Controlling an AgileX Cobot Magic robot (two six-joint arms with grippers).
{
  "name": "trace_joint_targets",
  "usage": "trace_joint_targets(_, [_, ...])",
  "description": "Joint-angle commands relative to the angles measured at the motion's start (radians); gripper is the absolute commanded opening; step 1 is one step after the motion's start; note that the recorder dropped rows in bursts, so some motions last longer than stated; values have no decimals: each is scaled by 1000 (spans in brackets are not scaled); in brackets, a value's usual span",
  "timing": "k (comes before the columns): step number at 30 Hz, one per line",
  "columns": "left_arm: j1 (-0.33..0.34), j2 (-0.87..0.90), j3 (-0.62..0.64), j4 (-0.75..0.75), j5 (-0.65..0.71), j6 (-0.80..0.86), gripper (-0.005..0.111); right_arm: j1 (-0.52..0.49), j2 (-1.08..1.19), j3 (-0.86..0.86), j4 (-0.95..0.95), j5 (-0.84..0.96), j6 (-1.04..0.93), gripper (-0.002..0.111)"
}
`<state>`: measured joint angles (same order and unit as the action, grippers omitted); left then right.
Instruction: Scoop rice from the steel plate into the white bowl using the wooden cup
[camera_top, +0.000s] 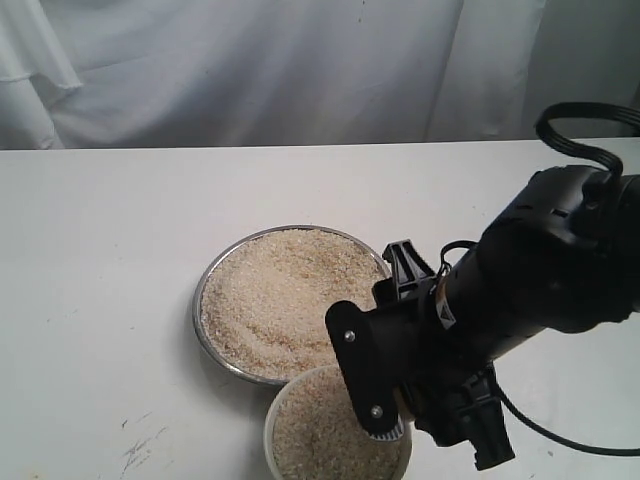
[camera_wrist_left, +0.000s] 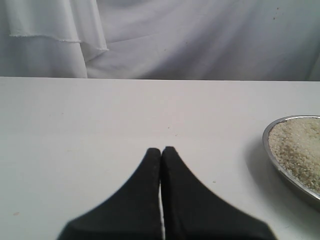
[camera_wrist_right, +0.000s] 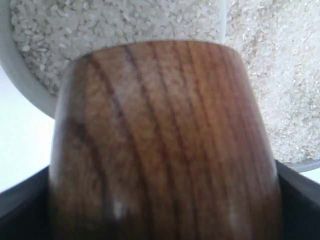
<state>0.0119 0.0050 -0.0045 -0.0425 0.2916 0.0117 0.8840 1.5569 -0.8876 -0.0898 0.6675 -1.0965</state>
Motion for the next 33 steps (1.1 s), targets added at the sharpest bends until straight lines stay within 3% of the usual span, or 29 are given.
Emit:
trace_joint_targets(1, [-2, -5, 5, -1, -6, -3, 0, 43, -9, -8, -15, 4, 9, 0])
trace_joint_targets(24, [-2, -5, 5, -1, -6, -3, 0, 134, -9, -19, -245, 12, 165, 0])
trace_joint_targets(33, [-2, -5, 5, -1, -6, -3, 0, 202, -1, -72, -370, 134, 166, 0])
